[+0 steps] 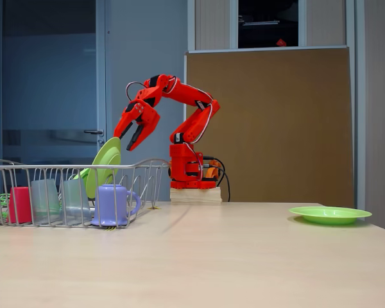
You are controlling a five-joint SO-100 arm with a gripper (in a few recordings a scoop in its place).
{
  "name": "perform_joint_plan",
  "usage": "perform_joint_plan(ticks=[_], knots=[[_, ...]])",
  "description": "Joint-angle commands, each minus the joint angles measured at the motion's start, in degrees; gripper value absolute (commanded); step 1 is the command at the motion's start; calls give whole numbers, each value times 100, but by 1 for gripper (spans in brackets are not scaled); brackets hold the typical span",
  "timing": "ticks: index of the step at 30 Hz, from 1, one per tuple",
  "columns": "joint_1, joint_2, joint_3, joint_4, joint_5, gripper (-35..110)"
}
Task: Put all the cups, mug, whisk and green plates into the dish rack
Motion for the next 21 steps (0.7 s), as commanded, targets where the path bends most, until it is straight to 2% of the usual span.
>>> perform_joint_plan(ticks=[1,7,13,18,21], knots=[[193,-149,70,-299,-325,13],[598,-729,53,-738,-738,14],[835,-940,-158,-756,-1362,24],[817,-853,-703,-272,-1494,26],[413,-545,-1028,141,-1397,26]])
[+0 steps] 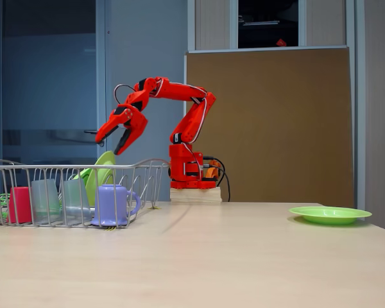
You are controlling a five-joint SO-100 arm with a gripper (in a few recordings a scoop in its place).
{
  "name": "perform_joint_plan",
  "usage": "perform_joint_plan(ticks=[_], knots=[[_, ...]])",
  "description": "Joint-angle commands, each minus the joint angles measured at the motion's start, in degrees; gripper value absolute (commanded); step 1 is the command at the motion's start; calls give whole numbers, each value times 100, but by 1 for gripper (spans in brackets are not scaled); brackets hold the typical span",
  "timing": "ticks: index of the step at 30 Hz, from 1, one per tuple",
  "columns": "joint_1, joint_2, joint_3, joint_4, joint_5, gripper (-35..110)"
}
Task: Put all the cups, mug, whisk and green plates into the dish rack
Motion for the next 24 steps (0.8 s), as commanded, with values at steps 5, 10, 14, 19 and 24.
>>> perform_joint_plan(ticks=[5,10,14,19,24], knots=[[-1433,923,-352,782,545,23],[-3129,1336,35,1020,1477,21],[-4544,1345,299,1002,2109,13],[-6372,870,554,1011,2856,19],[-7805,-123,729,-650,3533,12]])
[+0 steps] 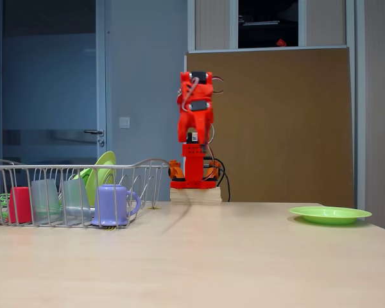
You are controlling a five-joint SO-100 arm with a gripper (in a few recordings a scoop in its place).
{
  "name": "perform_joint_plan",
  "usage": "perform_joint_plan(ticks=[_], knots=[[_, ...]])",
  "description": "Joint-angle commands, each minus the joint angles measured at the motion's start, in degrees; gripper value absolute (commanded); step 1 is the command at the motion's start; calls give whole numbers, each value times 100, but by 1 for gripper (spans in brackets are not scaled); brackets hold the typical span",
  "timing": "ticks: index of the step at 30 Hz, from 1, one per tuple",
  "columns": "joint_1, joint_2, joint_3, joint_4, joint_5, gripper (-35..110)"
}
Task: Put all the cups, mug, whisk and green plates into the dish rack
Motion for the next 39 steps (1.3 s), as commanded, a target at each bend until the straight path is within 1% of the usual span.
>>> perform_joint_plan(ticks=[1,2,4,7,9,17,23,30,36,39], knots=[[-940,-598,53,-1239,756,10],[-1151,-844,18,-1459,1037,11],[-1485,-1310,-35,-1881,1195,11],[-1925,-1907,-220,-2320,1468,16],[-2171,-2285,-413,-2417,1679,23],[-2628,-3516,-905,-2892,2109,36],[-2848,-4263,-1239,-3023,2426,41],[-3357,-5062,-1617,-3164,3032,41],[-3533,-5528,-1881,-3419,2698,40],[-3551,-5643,-1986,-3639,2074,41]])
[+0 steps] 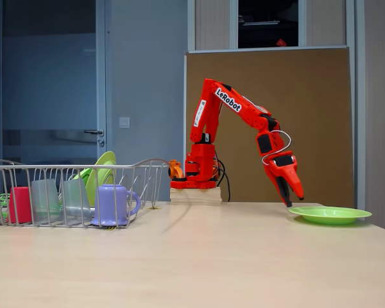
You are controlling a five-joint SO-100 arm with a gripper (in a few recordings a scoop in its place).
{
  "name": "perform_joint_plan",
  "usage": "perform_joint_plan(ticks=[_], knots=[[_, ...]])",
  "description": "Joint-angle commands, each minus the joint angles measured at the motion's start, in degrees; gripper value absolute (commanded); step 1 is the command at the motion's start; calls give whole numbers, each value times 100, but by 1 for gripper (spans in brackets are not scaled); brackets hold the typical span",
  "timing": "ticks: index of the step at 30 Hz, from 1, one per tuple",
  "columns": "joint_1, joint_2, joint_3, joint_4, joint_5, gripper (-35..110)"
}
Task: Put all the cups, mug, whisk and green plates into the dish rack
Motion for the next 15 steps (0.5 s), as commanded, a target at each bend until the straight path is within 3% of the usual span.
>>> perform_joint_plan(ticks=[1,7,12,15], knots=[[-88,9,-290,-114,-659,41],[-44,-501,-703,-132,-1248,40],[62,-1354,-958,-791,-1230,36],[158,-1819,-1081,-1134,-967,23]])
